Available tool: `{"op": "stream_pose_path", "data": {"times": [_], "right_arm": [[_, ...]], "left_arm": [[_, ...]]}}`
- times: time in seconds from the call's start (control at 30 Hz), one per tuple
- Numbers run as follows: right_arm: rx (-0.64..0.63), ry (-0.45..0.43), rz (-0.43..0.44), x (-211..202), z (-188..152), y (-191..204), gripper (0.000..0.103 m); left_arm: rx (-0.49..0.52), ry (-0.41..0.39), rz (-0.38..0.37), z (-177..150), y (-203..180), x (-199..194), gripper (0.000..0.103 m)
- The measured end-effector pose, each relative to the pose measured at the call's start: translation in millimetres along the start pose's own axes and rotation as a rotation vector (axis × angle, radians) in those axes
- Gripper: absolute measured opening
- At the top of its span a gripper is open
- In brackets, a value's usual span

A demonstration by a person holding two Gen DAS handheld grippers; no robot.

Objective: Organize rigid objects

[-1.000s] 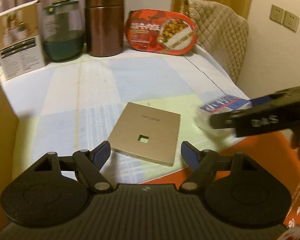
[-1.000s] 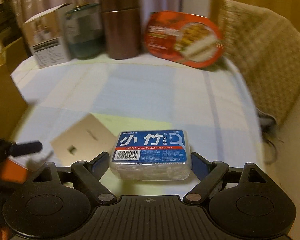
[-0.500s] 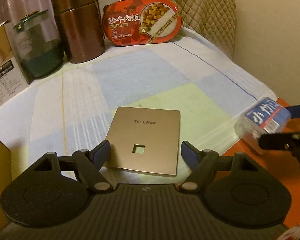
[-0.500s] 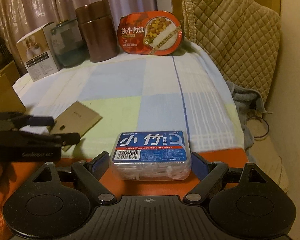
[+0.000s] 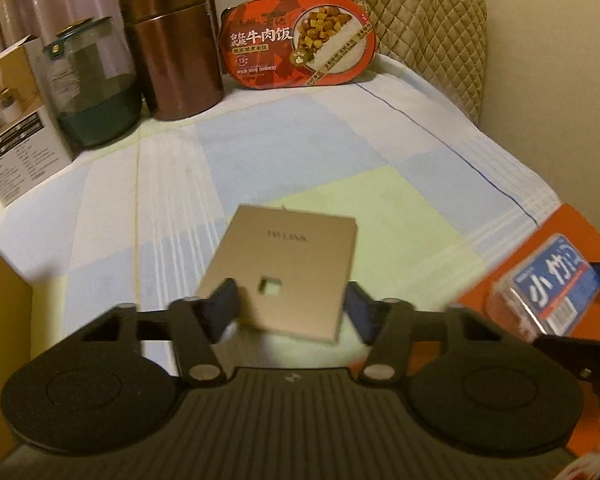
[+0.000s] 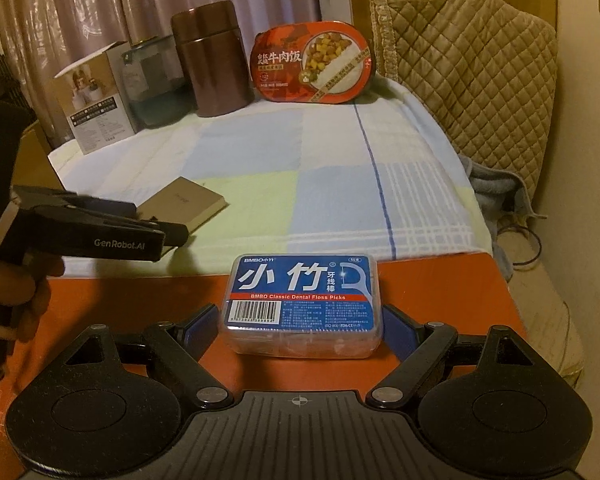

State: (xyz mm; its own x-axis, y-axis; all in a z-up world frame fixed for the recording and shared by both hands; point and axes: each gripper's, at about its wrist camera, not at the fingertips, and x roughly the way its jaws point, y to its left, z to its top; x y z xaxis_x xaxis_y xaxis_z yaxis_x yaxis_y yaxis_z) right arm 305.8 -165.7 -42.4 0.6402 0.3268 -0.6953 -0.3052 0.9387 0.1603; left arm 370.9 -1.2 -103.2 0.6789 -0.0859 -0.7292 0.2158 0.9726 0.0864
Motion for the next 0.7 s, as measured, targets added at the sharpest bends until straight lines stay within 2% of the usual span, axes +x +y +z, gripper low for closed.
{"op": "stream_pose_path", "data": {"times": [0.13, 0.2, 0.27, 0.33, 0.43, 0.47, 0.53, 0.6, 0.7], "right_arm": [[0.002, -0.008, 0.007, -5.6, -6.7, -1.5, 0.083], [-0.003, -0.015, 0.007, -7.9, -9.5, -1.6, 0.083], [-0.010, -0.021, 0.006, -9.0, -11.3, -1.4, 0.083], [-0.022, -0.025, -0.002, -9.8, -12.6, 0.5, 0.083], [-0.029, -0.049, 0.000, -11.6, -13.1, 2.6, 0.083], [-0.029, -0.052, 0.006, -11.8, -11.9, 2.9, 0.083], [-0.022, -0.064, 0.020, -12.8, -8.4, 4.4, 0.083], [-0.024, -0.077, 0.028, -13.5, -4.7, 6.4, 0.083], [-0.022, -0.088, 0.030, -13.6, 0.5, 6.2, 0.083]], "left_arm": [[0.001, -0.004, -0.052, -14.6, -7.4, -14.3, 0.045], [0.026, -0.046, -0.030, -18.8, -6.4, -17.5, 0.046], [0.019, -0.060, 0.011, -15.4, -0.9, -14.9, 0.066], [-0.026, -0.055, 0.011, -6.9, 9.6, -10.1, 0.076], [-0.017, -0.009, 0.006, 6.7, 17.8, 0.7, 0.078], [0.003, 0.003, 0.004, 9.9, 18.4, 3.4, 0.084], [0.038, 0.032, -0.012, 15.2, 18.8, 10.4, 0.088], [0.067, 0.076, -0.036, 17.6, 18.0, 19.0, 0.088], [0.067, 0.072, -0.054, 18.8, 20.8, 25.6, 0.092]]}}
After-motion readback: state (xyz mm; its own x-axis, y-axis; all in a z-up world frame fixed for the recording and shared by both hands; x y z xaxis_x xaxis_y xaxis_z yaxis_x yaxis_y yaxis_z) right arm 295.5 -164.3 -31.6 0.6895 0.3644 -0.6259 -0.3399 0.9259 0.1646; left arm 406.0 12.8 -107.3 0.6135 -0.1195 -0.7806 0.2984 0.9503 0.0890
